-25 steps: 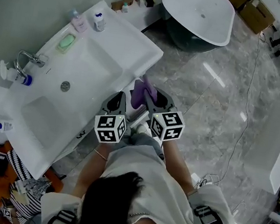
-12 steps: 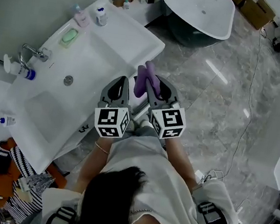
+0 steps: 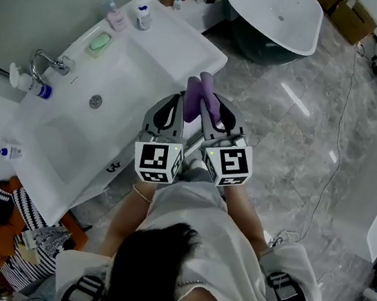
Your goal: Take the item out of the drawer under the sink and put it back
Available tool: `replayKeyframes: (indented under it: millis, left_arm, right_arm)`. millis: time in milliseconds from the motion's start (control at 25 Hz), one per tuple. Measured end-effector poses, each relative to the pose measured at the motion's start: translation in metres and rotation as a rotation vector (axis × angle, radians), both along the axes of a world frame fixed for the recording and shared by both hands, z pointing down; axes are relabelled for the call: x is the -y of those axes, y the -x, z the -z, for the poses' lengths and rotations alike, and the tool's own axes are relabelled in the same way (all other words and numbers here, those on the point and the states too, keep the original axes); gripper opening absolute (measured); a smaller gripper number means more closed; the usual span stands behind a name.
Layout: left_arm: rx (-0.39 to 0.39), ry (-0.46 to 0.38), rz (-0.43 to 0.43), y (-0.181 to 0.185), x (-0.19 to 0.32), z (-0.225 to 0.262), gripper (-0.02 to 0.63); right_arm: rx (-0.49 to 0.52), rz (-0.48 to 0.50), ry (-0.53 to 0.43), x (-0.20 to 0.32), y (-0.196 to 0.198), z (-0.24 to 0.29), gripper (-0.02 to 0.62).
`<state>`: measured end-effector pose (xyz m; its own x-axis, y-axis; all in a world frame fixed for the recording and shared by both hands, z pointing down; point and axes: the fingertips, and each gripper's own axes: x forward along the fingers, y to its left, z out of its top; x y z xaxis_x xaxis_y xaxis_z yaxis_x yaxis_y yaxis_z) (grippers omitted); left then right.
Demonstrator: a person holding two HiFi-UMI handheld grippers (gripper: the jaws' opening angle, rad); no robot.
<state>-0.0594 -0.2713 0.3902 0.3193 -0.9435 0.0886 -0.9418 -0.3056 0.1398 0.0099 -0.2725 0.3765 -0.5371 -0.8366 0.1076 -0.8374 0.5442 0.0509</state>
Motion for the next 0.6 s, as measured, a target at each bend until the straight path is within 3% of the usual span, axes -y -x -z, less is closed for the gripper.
replayKeyframes:
  millis: [600]
  left_arm:
    - [0.01,-0.009,0.01,-0.014,0.006,0.011,0.003]
  right_arm:
    - [0.005,0.018,-0.01,0.006,-0.007,0.006,0.083]
